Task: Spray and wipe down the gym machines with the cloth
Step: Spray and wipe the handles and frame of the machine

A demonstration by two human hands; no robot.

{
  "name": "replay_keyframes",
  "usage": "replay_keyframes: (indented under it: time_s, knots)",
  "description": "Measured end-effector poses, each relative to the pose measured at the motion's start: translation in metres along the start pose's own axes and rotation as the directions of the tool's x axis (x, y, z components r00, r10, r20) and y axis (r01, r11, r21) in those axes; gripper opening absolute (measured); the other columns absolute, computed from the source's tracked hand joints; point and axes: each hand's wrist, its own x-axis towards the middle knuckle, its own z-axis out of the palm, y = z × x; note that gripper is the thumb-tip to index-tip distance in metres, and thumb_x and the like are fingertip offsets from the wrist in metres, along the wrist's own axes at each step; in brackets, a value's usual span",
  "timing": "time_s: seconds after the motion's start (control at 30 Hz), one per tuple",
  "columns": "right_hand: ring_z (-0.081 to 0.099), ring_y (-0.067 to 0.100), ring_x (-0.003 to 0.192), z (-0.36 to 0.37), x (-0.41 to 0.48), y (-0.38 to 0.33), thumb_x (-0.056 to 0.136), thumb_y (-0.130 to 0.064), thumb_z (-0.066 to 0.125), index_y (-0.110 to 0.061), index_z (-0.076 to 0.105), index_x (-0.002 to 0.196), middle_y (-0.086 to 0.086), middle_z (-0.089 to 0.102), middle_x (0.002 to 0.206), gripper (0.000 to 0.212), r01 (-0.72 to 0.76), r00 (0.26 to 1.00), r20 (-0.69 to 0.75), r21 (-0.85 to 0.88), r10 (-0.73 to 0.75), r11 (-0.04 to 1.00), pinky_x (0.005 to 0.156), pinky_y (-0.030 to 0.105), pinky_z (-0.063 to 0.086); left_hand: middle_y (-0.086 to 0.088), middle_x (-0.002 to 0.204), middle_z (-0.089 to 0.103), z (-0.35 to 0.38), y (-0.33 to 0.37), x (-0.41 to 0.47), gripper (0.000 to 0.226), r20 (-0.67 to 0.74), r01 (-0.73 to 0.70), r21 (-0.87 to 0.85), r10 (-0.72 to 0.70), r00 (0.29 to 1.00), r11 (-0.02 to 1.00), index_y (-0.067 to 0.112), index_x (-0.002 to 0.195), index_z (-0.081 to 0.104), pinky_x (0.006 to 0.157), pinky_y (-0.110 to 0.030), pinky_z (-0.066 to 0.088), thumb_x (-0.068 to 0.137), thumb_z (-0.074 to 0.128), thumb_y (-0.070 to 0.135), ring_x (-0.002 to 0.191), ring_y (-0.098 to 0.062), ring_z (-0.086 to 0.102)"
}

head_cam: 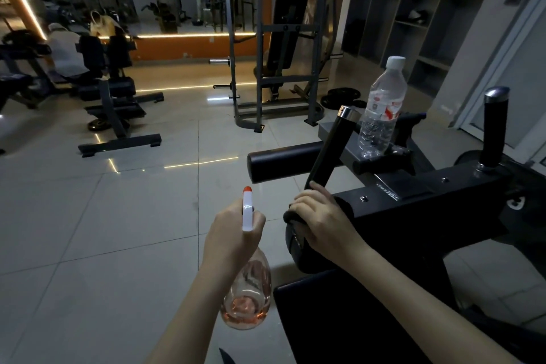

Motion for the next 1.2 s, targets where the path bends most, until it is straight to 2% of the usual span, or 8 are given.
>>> replay_keyframes:
  time_s: [0.1,0.2,0.3,0.37,0.63,0.73,0.93,1.2]
  knots:
    - [0.053,0.024,0.104,-0.033,0.018,0.000,0.099,-0.023,0.040,-0.002,0.063,0.096,0.012,0.063,0.098,0.031,-0.212,0.898,-0.353,0.172,0.261,0.962,0.105,0.042,0.035,-0.002,0.057,0.045,0.001,0.000,0.006,0.031,0.014,-0.013,0.002,0.013,1.000,1.000,0.019,0.062,0.038,0.044,-0.019,0.027,0.091,0.046,0.009,0.046,-0.011,0.036]
    - [0.041,0.030,0.125,-0.060,0.059,0.022,0.100,-0.022,0.039,0.002,0.054,0.120,0.021,0.054,0.126,0.035,-0.374,0.733,-0.558,0.149,0.390,0.916,0.111,0.036,0.029,-0.001,0.055,0.043,0.004,0.002,0.013,0.033,0.011,-0.013,0.006,0.013,1.000,1.000,0.019,0.061,0.037,0.044,-0.018,0.024,0.091,0.046,0.010,0.046,-0.010,0.034]
    - [0.017,0.035,0.141,-0.045,0.091,0.035,0.098,-0.016,0.040,0.000,0.037,0.141,0.024,0.025,0.151,0.046,-0.460,0.735,-0.482,0.164,0.477,0.873,0.118,0.022,0.008,-0.004,0.057,0.047,0.008,0.002,0.019,0.030,0.022,-0.009,-0.023,0.010,1.000,1.000,0.016,0.063,0.041,0.044,-0.020,0.028,0.091,0.047,0.011,0.047,-0.012,0.038]
    - [0.012,0.037,0.141,-0.024,0.090,0.035,0.096,-0.013,0.043,-0.004,0.040,0.140,0.022,0.022,0.152,0.045,-0.471,0.759,-0.457,0.104,0.463,0.876,0.117,0.018,0.001,-0.005,0.058,0.048,0.010,0.001,0.022,0.027,0.028,-0.016,-0.027,0.017,0.999,0.999,0.016,0.065,0.042,0.044,-0.021,0.029,0.091,0.047,0.012,0.047,-0.012,0.039]
    - [0.005,0.033,0.143,0.004,0.062,0.018,0.098,-0.016,0.040,-0.004,0.025,0.145,0.024,0.010,0.152,0.051,-0.503,0.744,-0.474,0.066,0.471,0.862,0.118,0.035,0.014,-0.004,0.060,0.049,0.009,-0.004,0.032,0.025,0.037,-0.042,0.019,0.041,0.998,0.999,0.016,0.067,0.042,0.045,-0.021,0.030,0.092,0.046,0.014,0.048,-0.012,0.040]
    - [0.016,0.034,0.140,0.014,0.052,0.008,0.098,-0.021,0.037,-0.006,0.024,0.144,0.028,0.017,0.150,0.050,-0.540,0.721,-0.470,0.082,0.510,0.838,0.106,0.048,0.036,-0.004,0.059,0.048,0.008,-0.004,0.031,0.028,0.030,-0.039,0.008,0.039,0.999,0.999,0.016,0.065,0.041,0.045,-0.021,0.029,0.092,0.045,0.013,0.048,-0.012,0.039]
    - [0.044,0.049,0.124,0.017,0.036,-0.006,0.089,-0.005,0.039,-0.004,0.033,0.141,0.034,0.034,0.141,0.052,-0.580,0.723,-0.430,0.049,0.541,0.813,0.092,0.049,0.049,-0.004,0.059,0.047,0.011,-0.002,0.028,0.029,0.048,-0.057,0.003,0.056,0.997,0.998,0.018,0.063,0.040,0.045,-0.023,0.030,0.091,0.045,0.014,0.048,-0.013,0.039]
    - [0.058,0.048,0.108,0.015,0.012,-0.027,0.086,-0.007,0.035,0.003,0.054,0.128,0.036,0.050,0.126,0.047,-0.618,0.738,-0.314,0.044,0.598,0.785,0.088,0.042,0.044,-0.004,0.058,0.047,0.009,-0.001,0.022,0.025,0.035,-0.052,0.006,0.052,0.998,0.999,0.014,0.066,0.044,0.045,-0.023,0.028,0.090,0.047,0.012,0.047,-0.013,0.039]
